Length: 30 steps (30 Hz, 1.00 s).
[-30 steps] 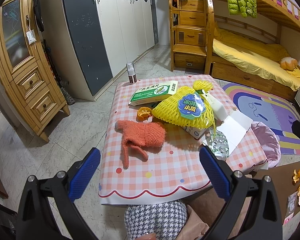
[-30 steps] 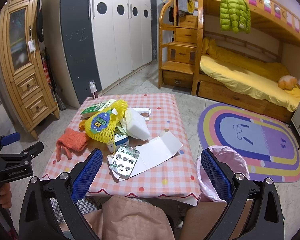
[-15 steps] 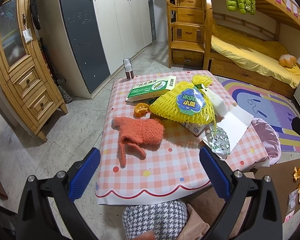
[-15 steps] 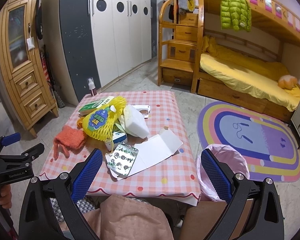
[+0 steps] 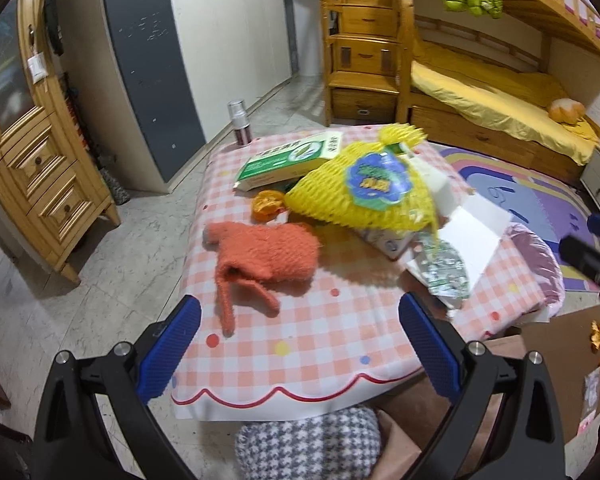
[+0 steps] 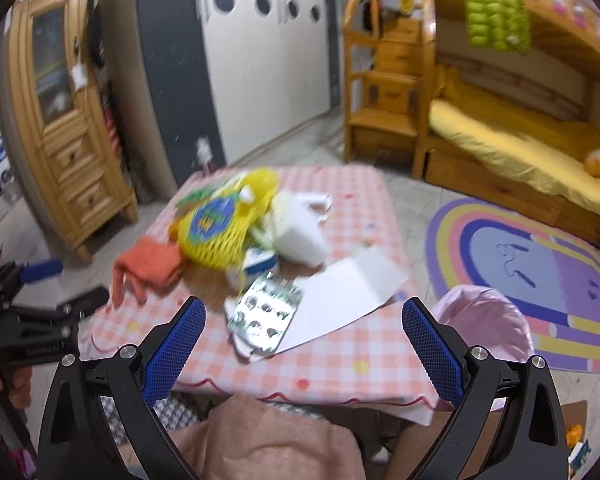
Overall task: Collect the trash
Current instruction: 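Grasp the pill blister pack with the right gripper while the left gripper grasps the orange glove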
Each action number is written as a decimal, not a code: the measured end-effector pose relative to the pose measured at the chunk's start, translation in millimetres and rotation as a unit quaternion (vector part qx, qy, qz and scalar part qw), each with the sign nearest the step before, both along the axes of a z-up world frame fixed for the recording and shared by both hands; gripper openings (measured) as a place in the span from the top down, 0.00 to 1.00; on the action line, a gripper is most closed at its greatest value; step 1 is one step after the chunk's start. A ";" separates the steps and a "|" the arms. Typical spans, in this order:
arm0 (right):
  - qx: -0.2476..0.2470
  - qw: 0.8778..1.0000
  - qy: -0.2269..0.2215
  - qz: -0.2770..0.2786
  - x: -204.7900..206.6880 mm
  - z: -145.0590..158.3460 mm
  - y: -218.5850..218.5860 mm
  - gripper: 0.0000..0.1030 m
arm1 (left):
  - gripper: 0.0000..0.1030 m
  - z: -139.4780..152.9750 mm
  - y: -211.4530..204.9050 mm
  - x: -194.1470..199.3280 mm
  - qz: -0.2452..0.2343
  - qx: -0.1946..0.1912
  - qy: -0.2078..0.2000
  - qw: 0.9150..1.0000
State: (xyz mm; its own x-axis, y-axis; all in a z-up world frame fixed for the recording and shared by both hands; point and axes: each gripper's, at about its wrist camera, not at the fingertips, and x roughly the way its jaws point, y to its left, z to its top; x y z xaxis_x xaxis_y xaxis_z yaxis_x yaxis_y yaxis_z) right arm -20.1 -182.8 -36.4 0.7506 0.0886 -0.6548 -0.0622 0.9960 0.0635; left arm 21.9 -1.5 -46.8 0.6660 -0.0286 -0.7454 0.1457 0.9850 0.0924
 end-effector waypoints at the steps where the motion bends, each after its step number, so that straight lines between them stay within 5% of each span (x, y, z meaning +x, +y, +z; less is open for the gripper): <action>1: -0.007 1.000 0.002 -0.001 2.3 -2.8 3.5 0.06 | 0.07 -3.5 3.5 1.9 0.004 0.000 0.001 1.000; 6: -0.023 0.999 0.030 0.012 21.7 -27.7 22.3 0.11 | 0.13 -19.3 19.1 10.9 0.008 -0.012 0.016 1.000; 9: -0.019 0.998 0.046 0.024 33.5 -40.8 29.9 0.40 | 0.20 -30.6 26.4 17.0 0.008 -0.020 0.034 0.999; 14: 0.005 0.996 0.084 0.022 54.7 -61.0 34.0 0.36 | 0.21 -42.3 37.2 25.4 0.015 -0.024 0.038 0.999; 17: 0.017 0.995 0.099 0.017 66.3 -68.9 36.1 0.22 | 0.21 -47.7 43.6 30.8 0.022 -0.032 0.040 0.998; 23: 0.017 0.992 0.129 0.007 86.0 -85.2 43.4 0.21 | 0.21 -55.5 50.3 38.2 0.028 -0.033 0.043 0.998; 26: 0.019 0.989 0.147 0.005 90.3 -93.3 45.2 0.36 | 0.21 -57.5 51.3 39.9 0.026 -0.036 0.045 0.998; 30: -0.003 0.990 0.138 0.009 85.6 -93.4 50.9 0.42 | 0.21 -59.9 53.1 40.0 0.026 -0.039 0.049 0.998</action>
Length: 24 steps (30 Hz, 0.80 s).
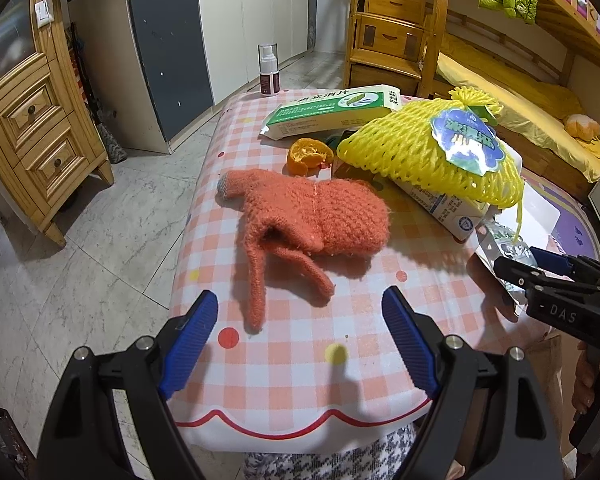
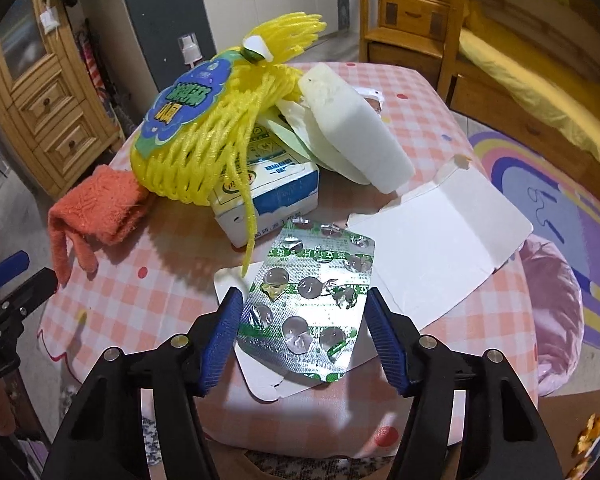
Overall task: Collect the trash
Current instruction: 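Grasp the pill blister pack with the right gripper while the left gripper grasps the orange glove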
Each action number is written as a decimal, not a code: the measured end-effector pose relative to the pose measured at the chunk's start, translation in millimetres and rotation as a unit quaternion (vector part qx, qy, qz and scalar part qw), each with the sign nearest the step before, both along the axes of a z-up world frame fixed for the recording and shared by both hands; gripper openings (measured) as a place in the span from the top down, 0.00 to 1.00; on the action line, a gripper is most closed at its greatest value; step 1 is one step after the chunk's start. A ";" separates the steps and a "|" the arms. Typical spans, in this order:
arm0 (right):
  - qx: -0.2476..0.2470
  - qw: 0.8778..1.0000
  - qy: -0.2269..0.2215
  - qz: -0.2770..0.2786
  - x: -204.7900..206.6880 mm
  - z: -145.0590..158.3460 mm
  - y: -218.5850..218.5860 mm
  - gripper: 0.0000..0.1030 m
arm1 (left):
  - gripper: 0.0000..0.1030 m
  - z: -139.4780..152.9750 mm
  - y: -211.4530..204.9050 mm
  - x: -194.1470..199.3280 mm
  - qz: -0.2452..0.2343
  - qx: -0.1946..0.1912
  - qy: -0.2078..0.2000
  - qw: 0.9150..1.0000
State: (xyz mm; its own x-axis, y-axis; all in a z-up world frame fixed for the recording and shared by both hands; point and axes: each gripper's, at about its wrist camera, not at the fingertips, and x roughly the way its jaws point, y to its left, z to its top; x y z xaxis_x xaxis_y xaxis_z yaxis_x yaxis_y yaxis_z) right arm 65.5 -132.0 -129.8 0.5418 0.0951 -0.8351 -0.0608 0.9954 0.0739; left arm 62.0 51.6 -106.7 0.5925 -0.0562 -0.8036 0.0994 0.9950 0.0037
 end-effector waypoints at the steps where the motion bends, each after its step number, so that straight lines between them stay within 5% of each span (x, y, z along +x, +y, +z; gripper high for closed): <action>1: -0.005 1.000 -0.007 -0.001 -2.0 2.7 0.2 0.43 | 0.21 -0.3 0.8 0.1 0.001 0.000 0.001 1.000; 17: -0.070 0.992 -0.099 -0.020 -38.6 48.9 -28.5 0.45 | 0.19 5.1 16.4 13.9 0.028 -0.002 -0.016 0.999; 24: -0.082 0.989 -0.119 -0.028 -46.0 57.6 -42.6 0.45 | 0.37 -0.7 30.4 55.1 0.036 -0.026 -0.008 0.999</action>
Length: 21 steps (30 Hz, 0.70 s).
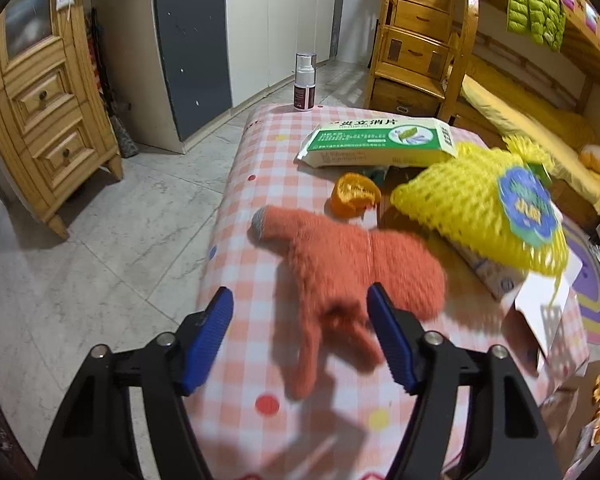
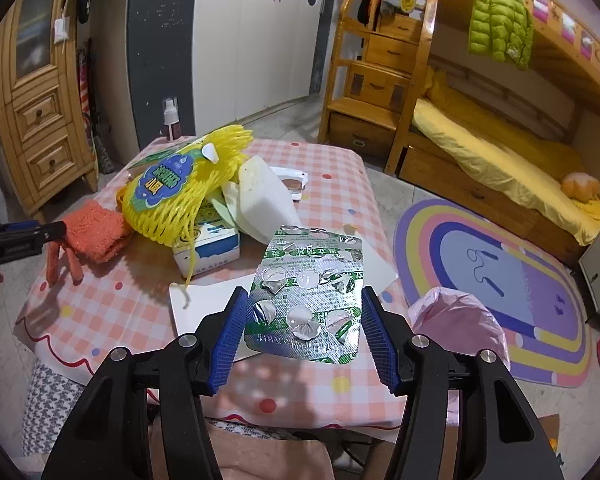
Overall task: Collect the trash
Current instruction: 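Grasp the pill blister pack with the right gripper while the left gripper grasps the orange glove, then carry blister pack and orange glove to the pink wastebasket and release both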
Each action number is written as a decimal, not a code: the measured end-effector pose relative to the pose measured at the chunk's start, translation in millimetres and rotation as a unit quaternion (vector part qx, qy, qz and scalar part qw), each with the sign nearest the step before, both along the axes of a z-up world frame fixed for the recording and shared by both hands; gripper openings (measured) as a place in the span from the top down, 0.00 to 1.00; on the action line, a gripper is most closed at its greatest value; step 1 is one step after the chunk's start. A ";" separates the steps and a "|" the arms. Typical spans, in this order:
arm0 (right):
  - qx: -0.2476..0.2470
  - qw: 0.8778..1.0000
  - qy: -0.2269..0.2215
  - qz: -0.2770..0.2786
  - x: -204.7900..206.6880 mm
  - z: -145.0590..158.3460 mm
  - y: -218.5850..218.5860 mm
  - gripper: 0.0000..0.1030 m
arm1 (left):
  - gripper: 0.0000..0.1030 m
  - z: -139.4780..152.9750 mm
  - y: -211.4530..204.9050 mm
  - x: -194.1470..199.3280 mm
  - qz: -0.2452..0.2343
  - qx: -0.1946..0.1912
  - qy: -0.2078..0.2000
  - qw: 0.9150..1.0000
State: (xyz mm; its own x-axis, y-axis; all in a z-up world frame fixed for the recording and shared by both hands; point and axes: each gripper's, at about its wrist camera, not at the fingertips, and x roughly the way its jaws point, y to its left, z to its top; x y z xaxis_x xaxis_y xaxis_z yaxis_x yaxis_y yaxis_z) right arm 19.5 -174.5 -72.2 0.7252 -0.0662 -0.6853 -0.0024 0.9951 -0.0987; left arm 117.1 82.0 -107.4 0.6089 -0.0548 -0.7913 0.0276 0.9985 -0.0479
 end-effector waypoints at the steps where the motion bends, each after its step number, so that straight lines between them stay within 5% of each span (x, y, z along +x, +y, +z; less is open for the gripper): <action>1: 0.003 1.000 -0.001 -0.002 1.4 0.5 -2.2 0.45 | 0.38 -1.9 -0.3 3.4 -0.001 -0.001 0.003 1.000; 3: 0.007 1.000 -0.001 -0.002 0.3 -0.1 -2.9 0.45 | 0.46 -9.1 -2.1 12.5 -0.003 -0.001 0.020 1.000; 6: 0.017 1.000 -0.001 0.003 -1.7 1.2 -3.7 0.44 | 0.87 -11.7 -6.5 14.8 -0.022 -0.012 0.031 0.999; 14: 0.049 0.998 -0.039 0.012 -19.8 24.2 -10.8 0.44 | 0.89 79.0 -13.7 -38.1 -0.071 -0.005 -0.093 0.993; 21: 0.073 0.995 -0.073 0.004 -44.2 44.4 -34.3 0.44 | 0.89 124.7 -73.7 -85.4 -0.170 0.010 -0.143 0.975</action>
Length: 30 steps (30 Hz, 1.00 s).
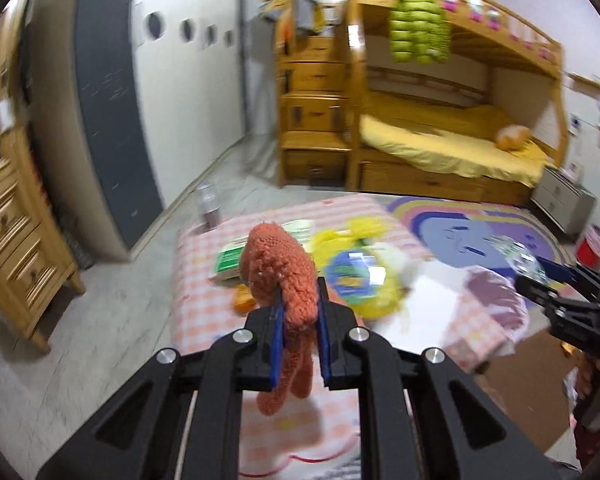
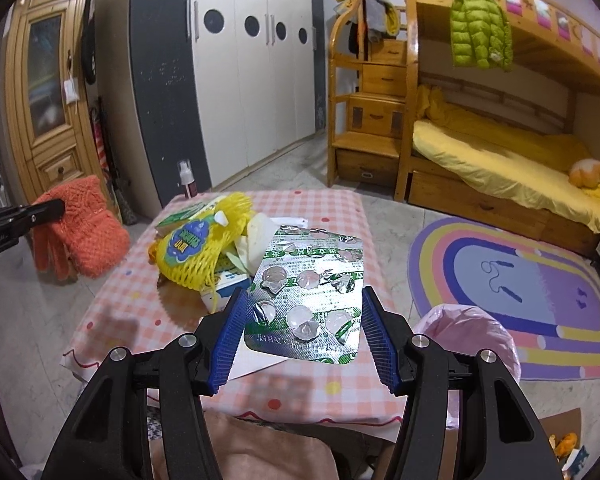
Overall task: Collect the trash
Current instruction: 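Carry blister pack and orange glove to the pink wastebasket and release both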
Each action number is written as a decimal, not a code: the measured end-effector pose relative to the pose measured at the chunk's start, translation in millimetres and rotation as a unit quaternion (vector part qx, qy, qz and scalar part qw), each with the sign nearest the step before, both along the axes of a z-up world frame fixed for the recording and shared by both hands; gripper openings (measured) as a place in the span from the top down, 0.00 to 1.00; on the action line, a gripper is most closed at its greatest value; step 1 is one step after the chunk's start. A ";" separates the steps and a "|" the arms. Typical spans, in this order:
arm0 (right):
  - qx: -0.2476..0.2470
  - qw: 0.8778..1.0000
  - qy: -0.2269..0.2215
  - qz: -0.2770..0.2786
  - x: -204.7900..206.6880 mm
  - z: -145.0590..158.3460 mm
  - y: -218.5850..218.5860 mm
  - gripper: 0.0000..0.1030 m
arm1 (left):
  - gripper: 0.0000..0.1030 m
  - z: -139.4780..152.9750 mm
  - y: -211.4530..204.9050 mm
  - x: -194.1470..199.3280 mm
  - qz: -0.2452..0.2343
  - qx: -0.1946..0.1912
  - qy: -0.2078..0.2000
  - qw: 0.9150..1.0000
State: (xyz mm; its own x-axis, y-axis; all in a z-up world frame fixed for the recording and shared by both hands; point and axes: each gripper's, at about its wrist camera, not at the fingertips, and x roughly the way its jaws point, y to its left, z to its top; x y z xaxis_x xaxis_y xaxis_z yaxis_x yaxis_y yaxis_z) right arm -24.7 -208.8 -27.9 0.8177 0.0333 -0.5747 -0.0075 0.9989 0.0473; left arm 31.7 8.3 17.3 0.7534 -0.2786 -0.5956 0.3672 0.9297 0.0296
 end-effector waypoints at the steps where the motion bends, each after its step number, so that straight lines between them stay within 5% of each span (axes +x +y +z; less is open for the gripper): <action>1: 0.003 1.000 -0.003 -0.007 -5.0 1.7 -7.2 0.44 | 0.89 0.3 -13.8 -5.3 -0.016 0.002 -0.002 1.000; 7: 0.011 0.998 -0.005 -0.053 -24.8 -0.4 -45.7 0.44 | 0.89 -26.1 -105.3 -22.1 -0.108 0.035 0.009 0.993; 14: 0.007 0.991 0.011 -0.135 -46.3 -19.5 -106.9 0.44 | 0.88 -53.8 -212.0 -20.0 -0.204 0.030 0.007 0.979; 30: 0.017 0.970 0.089 -0.228 -21.6 -100.0 -214.6 0.44 | 0.87 -128.3 -357.2 32.1 -0.291 0.034 0.066 0.954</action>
